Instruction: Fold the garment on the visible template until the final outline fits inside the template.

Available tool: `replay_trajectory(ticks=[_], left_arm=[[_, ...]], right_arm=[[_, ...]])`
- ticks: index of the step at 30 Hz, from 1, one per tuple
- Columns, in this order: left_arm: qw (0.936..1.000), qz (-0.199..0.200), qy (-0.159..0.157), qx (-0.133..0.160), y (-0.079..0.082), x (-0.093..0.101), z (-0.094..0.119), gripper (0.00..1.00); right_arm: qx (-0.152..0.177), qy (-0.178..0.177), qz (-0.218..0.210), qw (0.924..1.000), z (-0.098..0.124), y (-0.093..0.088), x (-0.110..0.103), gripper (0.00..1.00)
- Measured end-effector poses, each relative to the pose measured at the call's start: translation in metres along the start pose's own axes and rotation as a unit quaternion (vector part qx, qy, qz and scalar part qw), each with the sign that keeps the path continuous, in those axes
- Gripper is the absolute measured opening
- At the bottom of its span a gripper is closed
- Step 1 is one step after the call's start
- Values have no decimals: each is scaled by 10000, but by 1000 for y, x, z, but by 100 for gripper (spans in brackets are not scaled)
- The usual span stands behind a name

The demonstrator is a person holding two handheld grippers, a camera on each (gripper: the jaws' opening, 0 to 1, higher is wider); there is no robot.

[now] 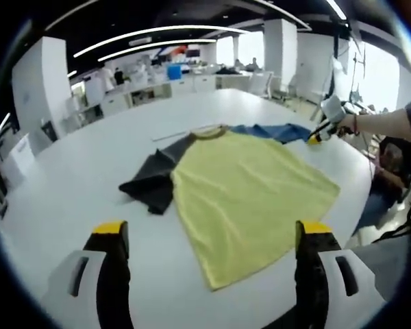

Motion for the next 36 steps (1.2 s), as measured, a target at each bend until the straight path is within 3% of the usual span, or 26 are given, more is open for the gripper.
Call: replay_trajectory(ticks=[3,9,17,25,36], left_arm=[[10000,13,-23,1,0,1,0,98],[10000,36,-21,-11,-1,-2,1,97],[10000,34,-27,-62,-3,-3,-1,96],[10000,30,-26,-37,-3,-3,0,95],[10000,2,-30,-32,0,3,1,94]], right_arm=[[-29,-21,-2,10000,-1,0,0,7],[-117,-65,-49,9999,-7,-2,4,1],[-77,-166,-98,9998,-6,2,11,0],[345,-809,-375,9954,17,26,55,0],[198,-1452,-619,9873,28,23,107,0]])
Point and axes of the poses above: the point that each gripper's makers call its tool centre point, and the gripper's own axes: z roughly backward along the fingers, x roughly to its right, y roughly out of its top, the point moved 3 cm from there along z, roughly backward along the fingers, and after that the axes turned 6 degrees about -y, right-handed, at the moved point
